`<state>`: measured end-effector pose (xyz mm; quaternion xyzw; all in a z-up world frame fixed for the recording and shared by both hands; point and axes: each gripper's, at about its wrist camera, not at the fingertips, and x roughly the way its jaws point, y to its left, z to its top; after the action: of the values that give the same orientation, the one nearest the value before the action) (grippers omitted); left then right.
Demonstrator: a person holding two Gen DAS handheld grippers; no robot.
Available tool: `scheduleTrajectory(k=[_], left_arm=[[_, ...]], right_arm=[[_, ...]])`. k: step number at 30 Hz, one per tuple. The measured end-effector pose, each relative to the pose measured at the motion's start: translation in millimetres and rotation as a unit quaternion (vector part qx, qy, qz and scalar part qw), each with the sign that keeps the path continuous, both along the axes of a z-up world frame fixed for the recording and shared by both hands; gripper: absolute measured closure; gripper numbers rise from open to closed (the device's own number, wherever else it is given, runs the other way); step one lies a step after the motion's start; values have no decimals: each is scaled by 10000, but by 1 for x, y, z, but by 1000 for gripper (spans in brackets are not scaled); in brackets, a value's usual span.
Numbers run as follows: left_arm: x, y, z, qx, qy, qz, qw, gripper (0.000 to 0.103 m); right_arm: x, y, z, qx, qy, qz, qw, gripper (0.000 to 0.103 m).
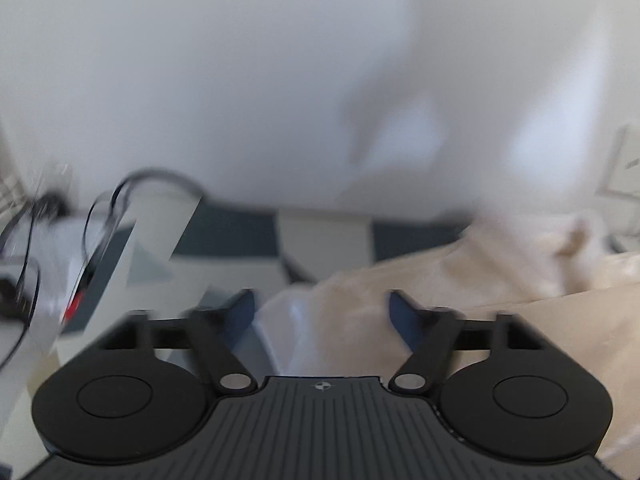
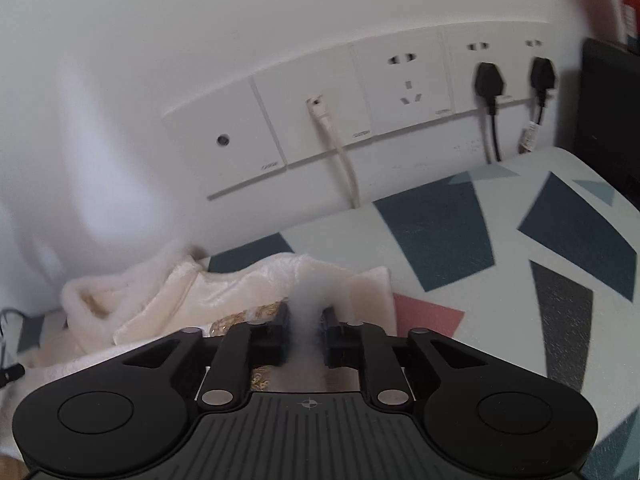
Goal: Fold clothes
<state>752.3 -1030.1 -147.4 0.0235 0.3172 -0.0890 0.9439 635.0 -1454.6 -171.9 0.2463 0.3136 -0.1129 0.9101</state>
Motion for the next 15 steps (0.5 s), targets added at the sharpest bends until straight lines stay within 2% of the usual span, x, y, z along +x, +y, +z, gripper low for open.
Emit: scheduleTrajectory(k=[1,5,6,9,12,15], left_arm=[[-6,1,8,-105,-15,-138,9998,27],[-39,3,23,-563,200,-491,9970,27],[-45,2,23,-612,254,-560,9962,27],[-57,-8,10,-459,414,-696,9957,27],[-69,-17,-4,-306,574,-832,9944,27],[-70,-18,-13,-414,671,-793,9937,27]], right_arm=[[-9,-2,3,93,-73,-72,9999,65],[-43,0,9,225,-252,-24,9994,67],[-47,4,6,199,-182,135,9995,69],[-46,11,-7,146,76,347,9993,91],[-51,6,-4,320,3,154,9994,95],[-62,7,7,128,81,-28,9999,96]])
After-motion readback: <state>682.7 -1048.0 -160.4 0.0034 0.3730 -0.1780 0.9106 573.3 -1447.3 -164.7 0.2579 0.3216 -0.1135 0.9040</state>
